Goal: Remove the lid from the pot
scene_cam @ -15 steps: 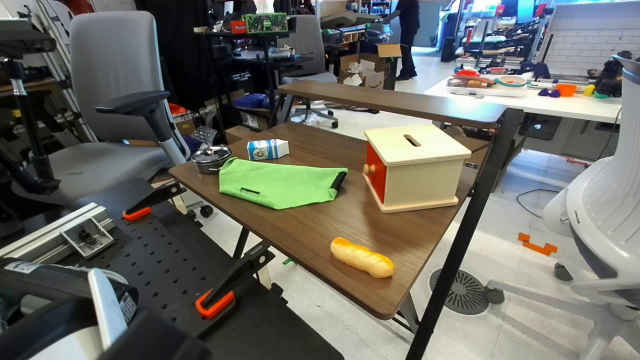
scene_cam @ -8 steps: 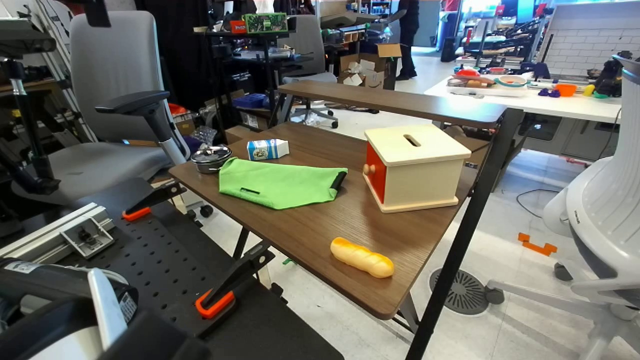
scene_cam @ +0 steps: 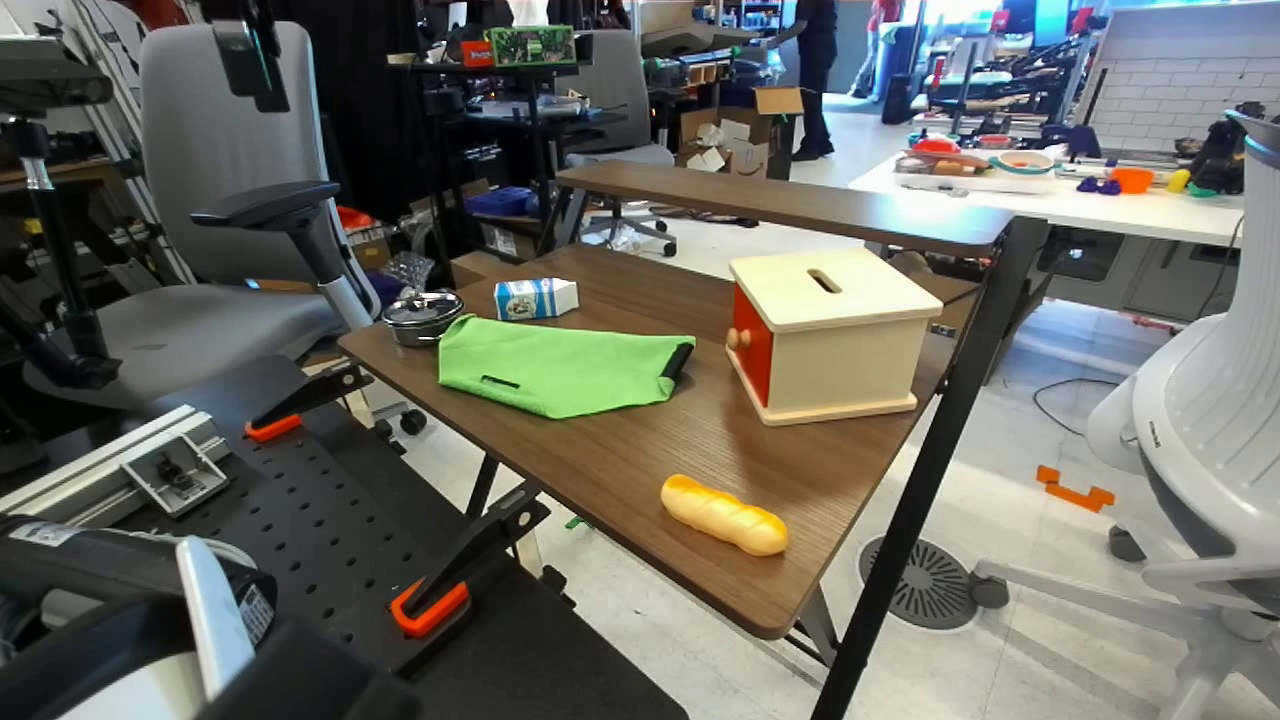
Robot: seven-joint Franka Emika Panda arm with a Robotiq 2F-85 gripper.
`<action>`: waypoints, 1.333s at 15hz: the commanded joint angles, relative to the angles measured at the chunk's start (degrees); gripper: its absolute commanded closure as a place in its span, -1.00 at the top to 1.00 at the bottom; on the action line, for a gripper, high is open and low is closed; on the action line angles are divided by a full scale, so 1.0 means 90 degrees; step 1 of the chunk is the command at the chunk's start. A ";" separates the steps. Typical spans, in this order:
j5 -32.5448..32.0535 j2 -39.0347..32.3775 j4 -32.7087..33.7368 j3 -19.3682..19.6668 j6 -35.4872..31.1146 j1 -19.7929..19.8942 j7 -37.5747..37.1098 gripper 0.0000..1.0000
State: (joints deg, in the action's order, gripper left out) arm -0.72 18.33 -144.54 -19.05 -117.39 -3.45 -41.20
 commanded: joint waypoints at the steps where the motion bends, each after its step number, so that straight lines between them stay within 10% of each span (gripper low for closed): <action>1: -0.0068 -0.0817 0.0534 -0.0061 -0.0443 -0.0226 -0.0570 1.00; 20: -0.1178 -0.3706 0.1090 0.0607 -0.3825 -0.1364 -0.2510 1.00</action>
State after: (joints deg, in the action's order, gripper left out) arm -12.25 -10.45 -137.16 -15.88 -149.45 -13.29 -63.79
